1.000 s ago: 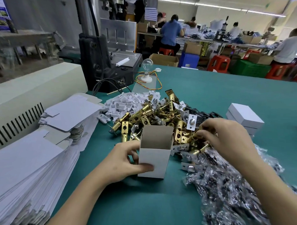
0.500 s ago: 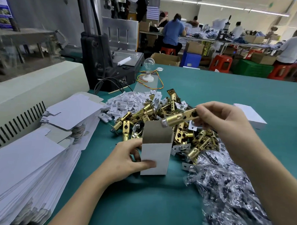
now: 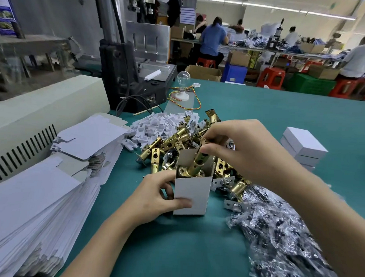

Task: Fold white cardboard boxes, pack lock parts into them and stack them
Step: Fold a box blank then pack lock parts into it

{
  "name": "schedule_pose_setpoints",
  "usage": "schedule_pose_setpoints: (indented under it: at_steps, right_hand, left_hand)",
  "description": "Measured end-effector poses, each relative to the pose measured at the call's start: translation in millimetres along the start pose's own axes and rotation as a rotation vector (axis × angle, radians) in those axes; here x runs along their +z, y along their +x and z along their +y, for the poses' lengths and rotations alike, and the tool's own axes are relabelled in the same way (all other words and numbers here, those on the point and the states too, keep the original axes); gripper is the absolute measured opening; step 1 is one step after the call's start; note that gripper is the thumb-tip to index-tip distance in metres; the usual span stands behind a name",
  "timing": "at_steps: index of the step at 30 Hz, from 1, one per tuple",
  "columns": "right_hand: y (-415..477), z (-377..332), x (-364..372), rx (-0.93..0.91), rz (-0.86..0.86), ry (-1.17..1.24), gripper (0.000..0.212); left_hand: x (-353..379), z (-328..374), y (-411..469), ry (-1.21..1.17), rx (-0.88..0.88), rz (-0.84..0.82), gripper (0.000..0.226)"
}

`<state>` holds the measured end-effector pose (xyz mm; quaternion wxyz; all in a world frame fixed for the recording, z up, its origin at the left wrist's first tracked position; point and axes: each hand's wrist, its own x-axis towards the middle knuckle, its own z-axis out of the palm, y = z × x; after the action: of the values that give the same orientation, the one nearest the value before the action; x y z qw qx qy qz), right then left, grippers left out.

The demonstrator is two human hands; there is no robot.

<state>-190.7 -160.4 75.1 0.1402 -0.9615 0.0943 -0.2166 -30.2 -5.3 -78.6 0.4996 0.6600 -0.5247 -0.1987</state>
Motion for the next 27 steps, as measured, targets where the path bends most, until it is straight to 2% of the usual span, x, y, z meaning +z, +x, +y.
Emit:
schedule_pose_setpoints:
  at_steps: [7, 12, 17, 20, 23, 25, 27]
  right_hand:
    - [6.0, -13.3, 5.3, -0.11, -0.22, -0.348, 0.025]
    - [4.7, -21.2, 13.5, -0.099, -0.318, -0.628, 0.034]
    - [2.1, -25.3, 18.1, -0.066, -0.348, -0.698, 0.032]
    - [-1.5, -26.3, 21.1, -0.039, -0.312, -0.709, 0.01]
    - [-2.5, -27.9, 25.9, -0.01, -0.271, -0.668, 0.011]
    - [-1.8, -29.0, 23.6, -0.01, -0.254, -0.615, 0.019]
    - [0.0, -30.3, 17.6, -0.005, -0.201, -0.508, 0.021]
  left_hand:
    - [-1.1, 1.8, 0.2, 0.019, 0.031, -0.019, 0.035]
    - [-1.4, 3.2, 0.5, 0.025, 0.062, -0.034, 0.032]
    - [-1.7, 3.6, 0.4, 0.018, 0.062, -0.035, 0.033]
    - [-2.2, 4.5, 0.6, 0.026, 0.042, -0.034, 0.034]
    - [-2.2, 7.2, 0.1, 0.006, 0.059, -0.032, 0.042]
    - [-1.9, 8.8, -0.1, 0.006, 0.057, -0.035, 0.045]
    - [-1.4, 8.8, -0.2, 0.006, 0.052, -0.04, 0.046]
